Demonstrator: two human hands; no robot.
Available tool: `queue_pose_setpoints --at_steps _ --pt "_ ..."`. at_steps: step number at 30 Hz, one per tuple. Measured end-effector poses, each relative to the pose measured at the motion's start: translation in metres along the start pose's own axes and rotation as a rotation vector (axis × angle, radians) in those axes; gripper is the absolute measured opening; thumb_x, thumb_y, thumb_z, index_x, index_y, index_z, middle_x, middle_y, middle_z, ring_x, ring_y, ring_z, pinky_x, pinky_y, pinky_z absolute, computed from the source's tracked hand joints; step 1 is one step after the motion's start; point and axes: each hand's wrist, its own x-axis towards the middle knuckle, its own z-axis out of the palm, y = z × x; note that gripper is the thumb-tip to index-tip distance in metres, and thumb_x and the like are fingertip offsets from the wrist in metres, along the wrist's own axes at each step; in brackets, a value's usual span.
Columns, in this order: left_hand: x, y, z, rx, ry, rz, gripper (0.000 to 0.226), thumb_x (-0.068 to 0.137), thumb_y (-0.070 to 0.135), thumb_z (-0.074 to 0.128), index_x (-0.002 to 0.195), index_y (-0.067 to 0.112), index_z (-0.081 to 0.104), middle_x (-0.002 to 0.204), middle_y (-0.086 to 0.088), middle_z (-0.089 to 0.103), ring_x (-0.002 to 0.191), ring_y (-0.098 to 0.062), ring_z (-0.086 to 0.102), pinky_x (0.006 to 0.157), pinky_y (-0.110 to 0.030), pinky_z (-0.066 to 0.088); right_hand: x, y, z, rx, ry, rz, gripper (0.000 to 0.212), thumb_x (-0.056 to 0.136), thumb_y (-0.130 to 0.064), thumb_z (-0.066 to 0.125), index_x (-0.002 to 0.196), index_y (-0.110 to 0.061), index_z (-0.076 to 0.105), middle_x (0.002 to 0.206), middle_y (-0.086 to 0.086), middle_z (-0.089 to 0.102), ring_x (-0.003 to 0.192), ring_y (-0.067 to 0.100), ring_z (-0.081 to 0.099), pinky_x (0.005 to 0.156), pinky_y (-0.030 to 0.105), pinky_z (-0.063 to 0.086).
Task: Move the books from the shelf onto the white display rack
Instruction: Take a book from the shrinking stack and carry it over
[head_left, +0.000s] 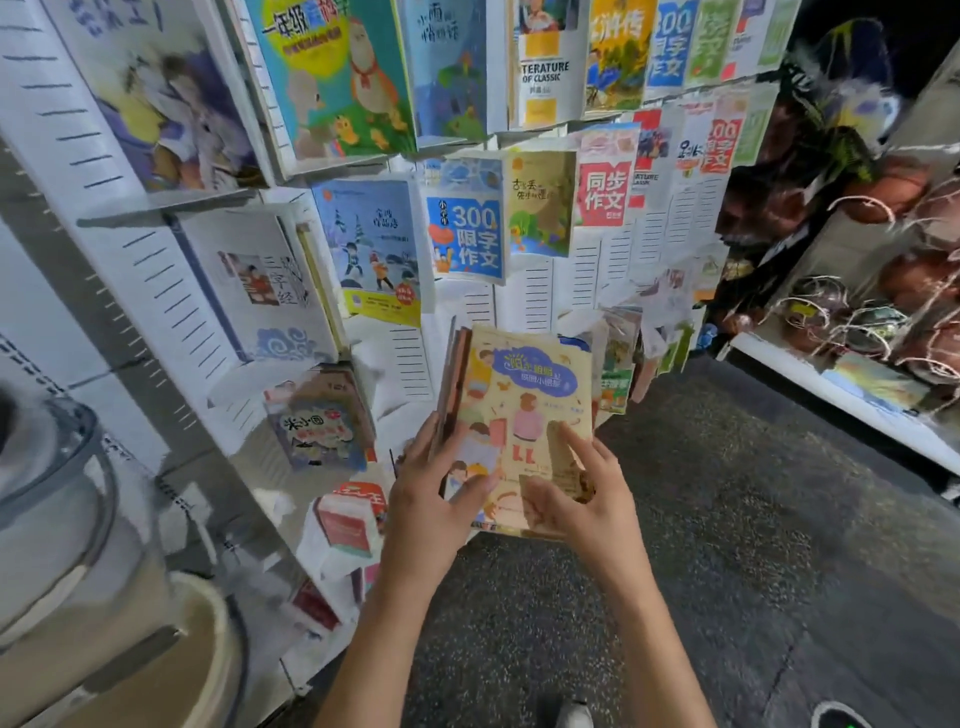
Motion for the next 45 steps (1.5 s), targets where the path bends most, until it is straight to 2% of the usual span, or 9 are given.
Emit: queue_pose_setpoints --at_steps 3,6,11,16,24,31,38,41,45 --pt "0.011 -0.01 0.029 0.019 0.019 -0.037 0.062 0.081 0.045 0.07 0.139 0.029 0.053 0.155 0.007 0.038 0.146 -0.009 0.033 0.115 -0.04 0.039 0.039 0.02 -0.013 -0.008 -0.036 -0.047 0.058 0.083 -0.019 0.079 0.12 -0.054 0.053 0.127 -0.034 0.039 0.121 -0.005 0.048 0.1 0.018 0.045" --pt "0.021 -0.015 0.058 0.015 0.069 -0.091 0.062 0.083 0.038 0.07 0.141 0.022 0.054 0.154 0.016 0.033 0.146 -0.002 0.028 0.114 -0.02 0.034 0.073 0.04 -0.023 -0.086 -0.123 -0.087 0.058 0.087 -0.02 0.076 0.129 -0.051 0.051 0.15 -0.007 0.034 0.14 0.006 0.032 0.116 0.037 0.035" --pt "0.037 -0.03 0.098 0.047 0.173 -0.201 0.057 0.089 0.033 0.071 0.141 0.027 0.05 0.154 0.0 0.036 0.142 0.005 0.028 0.11 -0.018 0.037 0.117 0.07 -0.028 -0.195 -0.26 -0.23 0.057 0.095 -0.029 0.066 0.146 -0.038 0.043 0.16 -0.012 0.008 0.148 0.003 0.004 0.121 0.041 0.024" --pt "0.048 -0.042 0.118 0.056 0.261 -0.308 0.066 0.084 0.01 0.078 0.14 0.029 0.049 0.151 -0.003 0.029 0.132 0.022 0.025 0.093 0.004 0.028 0.148 0.09 -0.019 -0.245 -0.35 -0.332 0.058 0.094 -0.027 0.067 0.147 -0.03 0.044 0.163 0.006 0.013 0.15 0.014 0.01 0.119 0.024 0.016" --pt "0.068 -0.096 0.124 0.01 0.35 -0.457 0.077 0.084 0.005 0.077 0.141 0.038 0.038 0.149 0.013 0.027 0.133 0.004 0.025 0.087 0.008 0.029 0.185 0.138 0.042 -0.236 -0.363 -0.468 0.062 0.086 0.001 0.071 0.142 -0.017 0.052 0.161 0.002 0.02 0.15 0.019 0.018 0.115 0.035 0.027" --pt "0.096 -0.161 0.123 0.019 0.318 -0.544 0.084 0.081 0.012 0.08 0.134 0.055 0.031 0.159 0.008 0.023 0.145 -0.009 0.023 0.115 -0.03 0.03 0.216 0.183 0.089 -0.206 -0.373 -0.447 0.07 0.085 0.005 0.07 0.144 -0.026 0.048 0.163 -0.016 0.009 0.151 0.011 0.012 0.116 0.034 0.025" --pt "0.13 -0.225 0.115 -0.096 0.337 -0.551 0.086 0.083 0.012 0.08 0.137 0.058 0.031 0.157 0.014 0.022 0.143 -0.003 0.024 0.096 -0.003 0.034 0.256 0.204 0.14 -0.253 -0.405 -0.471 0.072 0.092 -0.013 0.066 0.147 -0.049 0.035 0.164 -0.002 0.016 0.148 0.03 0.025 0.111 0.055 0.038" --pt "0.142 -0.25 0.109 -0.089 0.338 -0.539 0.087 0.083 0.013 0.079 0.143 0.055 0.032 0.16 0.016 0.02 0.142 0.005 0.024 0.109 -0.017 0.036 0.269 0.212 0.16 -0.258 -0.375 -0.532 0.068 0.09 -0.007 0.066 0.147 -0.033 0.04 0.163 0.008 0.018 0.139 0.037 0.04 0.099 0.054 0.05" --pt "0.159 -0.276 0.101 -0.088 0.309 -0.503 0.089 0.082 0.011 0.08 0.147 0.05 0.035 0.162 0.016 0.017 0.135 0.023 0.022 0.095 -0.005 0.04 0.279 0.226 0.18 -0.264 -0.355 -0.599 0.057 0.093 -0.008 0.063 0.147 -0.016 0.046 0.165 -0.003 0.009 0.143 0.032 0.036 0.099 0.045 0.05"
